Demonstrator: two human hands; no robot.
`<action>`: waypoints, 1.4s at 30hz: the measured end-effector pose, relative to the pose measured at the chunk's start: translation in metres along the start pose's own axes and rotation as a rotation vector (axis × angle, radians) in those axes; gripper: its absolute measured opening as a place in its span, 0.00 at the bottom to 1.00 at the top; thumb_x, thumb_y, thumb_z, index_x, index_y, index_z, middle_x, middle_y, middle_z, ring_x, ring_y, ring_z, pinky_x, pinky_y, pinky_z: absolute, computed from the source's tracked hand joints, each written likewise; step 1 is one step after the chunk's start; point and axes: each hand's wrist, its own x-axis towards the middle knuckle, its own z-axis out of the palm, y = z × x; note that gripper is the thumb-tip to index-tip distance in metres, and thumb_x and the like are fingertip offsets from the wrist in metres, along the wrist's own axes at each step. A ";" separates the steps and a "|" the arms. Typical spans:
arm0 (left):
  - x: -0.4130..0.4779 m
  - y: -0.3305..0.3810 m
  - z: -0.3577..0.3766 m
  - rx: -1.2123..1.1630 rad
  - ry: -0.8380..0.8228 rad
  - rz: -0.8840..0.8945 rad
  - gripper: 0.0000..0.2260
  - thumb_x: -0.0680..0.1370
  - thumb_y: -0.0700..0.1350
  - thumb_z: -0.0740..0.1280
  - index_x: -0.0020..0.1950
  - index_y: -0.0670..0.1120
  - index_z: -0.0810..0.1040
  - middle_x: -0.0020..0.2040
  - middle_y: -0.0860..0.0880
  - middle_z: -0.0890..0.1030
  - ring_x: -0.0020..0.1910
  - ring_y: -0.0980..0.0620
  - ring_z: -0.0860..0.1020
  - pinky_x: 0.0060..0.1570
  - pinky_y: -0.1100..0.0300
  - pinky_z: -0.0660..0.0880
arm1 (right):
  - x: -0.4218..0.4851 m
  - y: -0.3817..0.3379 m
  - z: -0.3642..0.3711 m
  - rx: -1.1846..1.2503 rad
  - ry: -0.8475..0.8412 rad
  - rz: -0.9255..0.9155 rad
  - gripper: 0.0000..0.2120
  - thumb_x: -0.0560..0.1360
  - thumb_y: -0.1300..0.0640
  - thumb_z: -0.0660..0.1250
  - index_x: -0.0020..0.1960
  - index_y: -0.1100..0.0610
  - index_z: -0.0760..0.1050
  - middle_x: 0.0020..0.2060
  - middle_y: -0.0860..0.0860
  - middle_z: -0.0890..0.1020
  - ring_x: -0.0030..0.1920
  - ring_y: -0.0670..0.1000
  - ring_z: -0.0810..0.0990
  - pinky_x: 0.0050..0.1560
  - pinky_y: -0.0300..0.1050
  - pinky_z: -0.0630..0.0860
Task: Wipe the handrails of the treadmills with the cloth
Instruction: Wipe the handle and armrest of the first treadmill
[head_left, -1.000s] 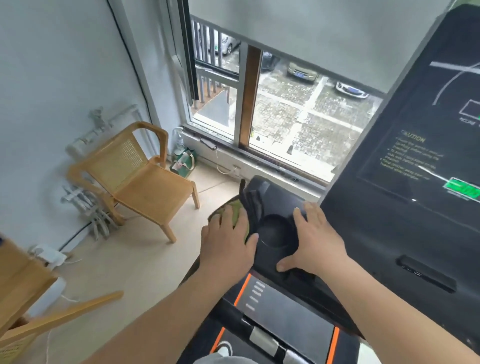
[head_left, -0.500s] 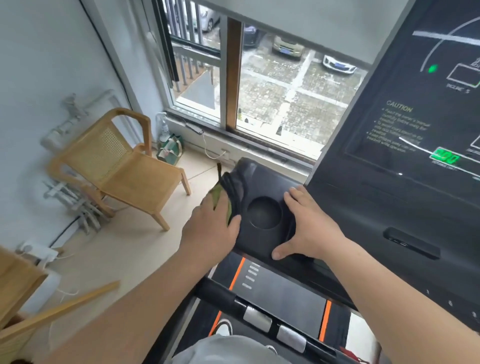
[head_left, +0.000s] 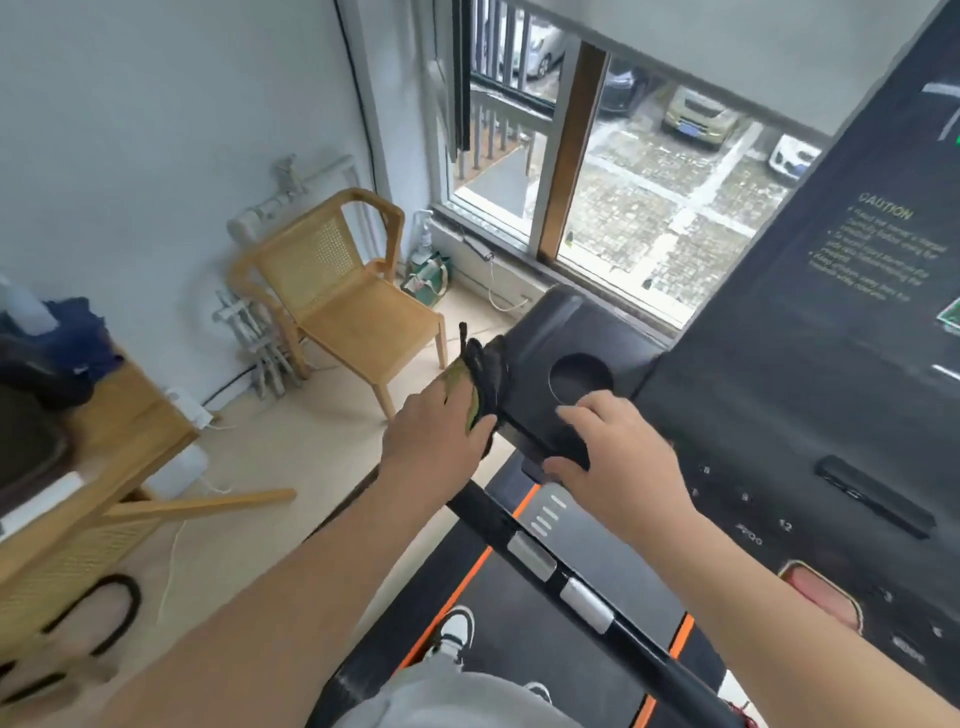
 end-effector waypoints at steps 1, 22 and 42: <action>-0.019 -0.010 0.003 0.001 0.018 -0.028 0.22 0.83 0.62 0.57 0.72 0.51 0.66 0.64 0.47 0.76 0.59 0.42 0.75 0.53 0.47 0.76 | -0.008 -0.010 0.006 0.098 -0.031 0.009 0.23 0.74 0.46 0.76 0.66 0.52 0.78 0.57 0.47 0.78 0.61 0.52 0.76 0.51 0.49 0.78; -0.042 -0.056 0.009 -0.046 0.031 0.002 0.21 0.83 0.62 0.56 0.69 0.50 0.67 0.59 0.45 0.77 0.56 0.40 0.77 0.49 0.47 0.76 | -0.088 -0.061 0.023 0.187 -0.385 0.558 0.28 0.64 0.40 0.81 0.59 0.48 0.77 0.53 0.46 0.79 0.57 0.51 0.79 0.52 0.49 0.78; -0.194 -0.071 0.019 -0.638 0.065 0.099 0.13 0.75 0.44 0.57 0.50 0.45 0.80 0.47 0.47 0.80 0.46 0.45 0.76 0.44 0.55 0.72 | -0.021 -0.161 0.070 0.115 -0.221 0.084 0.33 0.78 0.35 0.66 0.79 0.48 0.67 0.71 0.52 0.61 0.71 0.56 0.61 0.74 0.54 0.65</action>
